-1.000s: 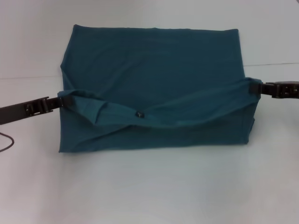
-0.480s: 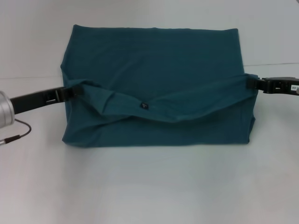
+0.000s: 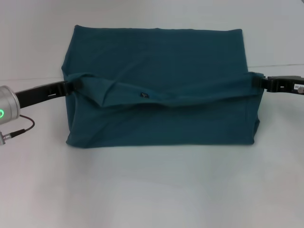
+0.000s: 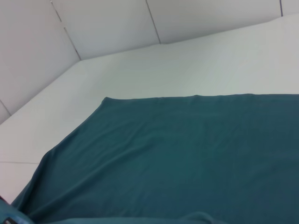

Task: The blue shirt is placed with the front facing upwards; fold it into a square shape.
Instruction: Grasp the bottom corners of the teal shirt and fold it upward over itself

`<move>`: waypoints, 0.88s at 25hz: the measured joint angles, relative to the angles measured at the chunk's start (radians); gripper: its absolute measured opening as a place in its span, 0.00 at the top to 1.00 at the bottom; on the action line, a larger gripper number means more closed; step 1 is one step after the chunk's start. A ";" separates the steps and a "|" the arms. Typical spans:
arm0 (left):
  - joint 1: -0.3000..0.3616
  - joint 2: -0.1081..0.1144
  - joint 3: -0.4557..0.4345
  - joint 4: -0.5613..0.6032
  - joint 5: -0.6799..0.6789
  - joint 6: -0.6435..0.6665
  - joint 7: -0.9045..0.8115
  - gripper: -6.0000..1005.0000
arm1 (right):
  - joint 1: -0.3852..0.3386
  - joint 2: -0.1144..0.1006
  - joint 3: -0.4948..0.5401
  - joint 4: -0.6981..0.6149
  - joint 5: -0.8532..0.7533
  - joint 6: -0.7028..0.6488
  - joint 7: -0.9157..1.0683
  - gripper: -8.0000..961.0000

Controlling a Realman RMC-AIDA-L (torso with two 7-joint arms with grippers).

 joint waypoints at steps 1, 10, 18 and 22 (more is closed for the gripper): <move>-0.002 -0.001 0.000 0.001 0.000 -0.008 0.001 0.96 | 0.002 0.000 -0.001 0.001 0.000 0.005 -0.001 0.94; -0.023 -0.010 0.001 0.008 0.000 -0.034 0.026 0.96 | 0.017 0.002 -0.002 0.024 -0.001 0.047 -0.014 0.94; -0.014 -0.011 -0.003 0.011 -0.046 -0.037 0.079 0.96 | 0.017 0.009 0.004 0.026 -0.001 0.055 -0.037 0.94; -0.014 -0.013 -0.003 0.011 -0.048 -0.039 0.092 0.96 | 0.017 0.013 0.000 0.027 -0.001 0.062 -0.038 0.94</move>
